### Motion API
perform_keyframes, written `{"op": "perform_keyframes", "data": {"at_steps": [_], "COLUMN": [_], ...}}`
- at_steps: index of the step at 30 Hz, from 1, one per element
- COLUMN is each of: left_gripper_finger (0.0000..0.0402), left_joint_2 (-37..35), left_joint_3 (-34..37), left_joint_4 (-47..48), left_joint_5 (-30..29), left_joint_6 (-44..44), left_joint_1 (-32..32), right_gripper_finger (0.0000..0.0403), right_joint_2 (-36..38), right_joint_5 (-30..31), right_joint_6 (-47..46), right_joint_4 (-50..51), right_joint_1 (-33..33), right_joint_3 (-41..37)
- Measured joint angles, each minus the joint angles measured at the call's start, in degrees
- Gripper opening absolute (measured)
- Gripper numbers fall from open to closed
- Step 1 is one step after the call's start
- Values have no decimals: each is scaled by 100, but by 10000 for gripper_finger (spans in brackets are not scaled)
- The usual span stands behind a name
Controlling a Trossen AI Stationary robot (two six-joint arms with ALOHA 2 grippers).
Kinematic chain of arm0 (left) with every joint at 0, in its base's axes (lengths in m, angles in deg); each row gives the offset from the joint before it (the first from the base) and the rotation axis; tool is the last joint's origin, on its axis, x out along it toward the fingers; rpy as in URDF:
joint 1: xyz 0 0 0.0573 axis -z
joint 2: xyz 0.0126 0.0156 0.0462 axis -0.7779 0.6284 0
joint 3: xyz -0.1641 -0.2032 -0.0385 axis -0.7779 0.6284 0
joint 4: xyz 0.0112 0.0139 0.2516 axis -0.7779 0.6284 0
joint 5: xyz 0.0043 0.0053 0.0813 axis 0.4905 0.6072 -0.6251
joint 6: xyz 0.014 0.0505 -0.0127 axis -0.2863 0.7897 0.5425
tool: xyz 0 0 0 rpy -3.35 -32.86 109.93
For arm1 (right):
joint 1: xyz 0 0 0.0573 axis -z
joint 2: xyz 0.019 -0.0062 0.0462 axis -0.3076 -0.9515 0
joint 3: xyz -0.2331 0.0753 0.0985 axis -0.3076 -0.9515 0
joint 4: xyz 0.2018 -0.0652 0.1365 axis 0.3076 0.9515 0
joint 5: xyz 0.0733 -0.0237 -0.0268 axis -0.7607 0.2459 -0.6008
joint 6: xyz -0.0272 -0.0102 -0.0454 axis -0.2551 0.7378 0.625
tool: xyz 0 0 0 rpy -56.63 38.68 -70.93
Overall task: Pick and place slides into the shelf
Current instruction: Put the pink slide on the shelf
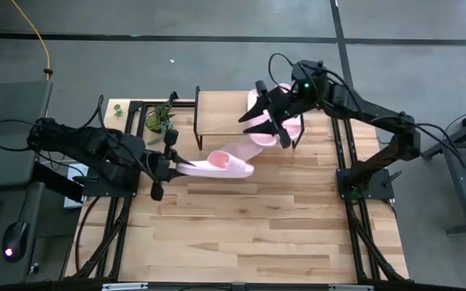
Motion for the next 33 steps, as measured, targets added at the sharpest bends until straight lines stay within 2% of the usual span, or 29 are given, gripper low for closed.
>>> {"op": "perform_keyframes", "data": {"at_steps": [6,15,33], "left_gripper_finger": [54,54,54], "left_joint_2": [202,670,1559], "left_joint_3": [0,0,-5], "left_joint_4": [97,384,534], "left_joint_5": [-771,-2036,-4013], "left_joint_6": [-98,-323,-582], "left_joint_1": [0,0,1], "right_gripper_finger": [142,142,142], "right_joint_2": [74,81,41], "right_joint_5": [490,1347,1327], "right_joint_6": [45,148,236], "right_joint_4": [666,972,1367], "right_joint_1": [3,-3,-5], "right_joint_3": [0,0,-50]}}
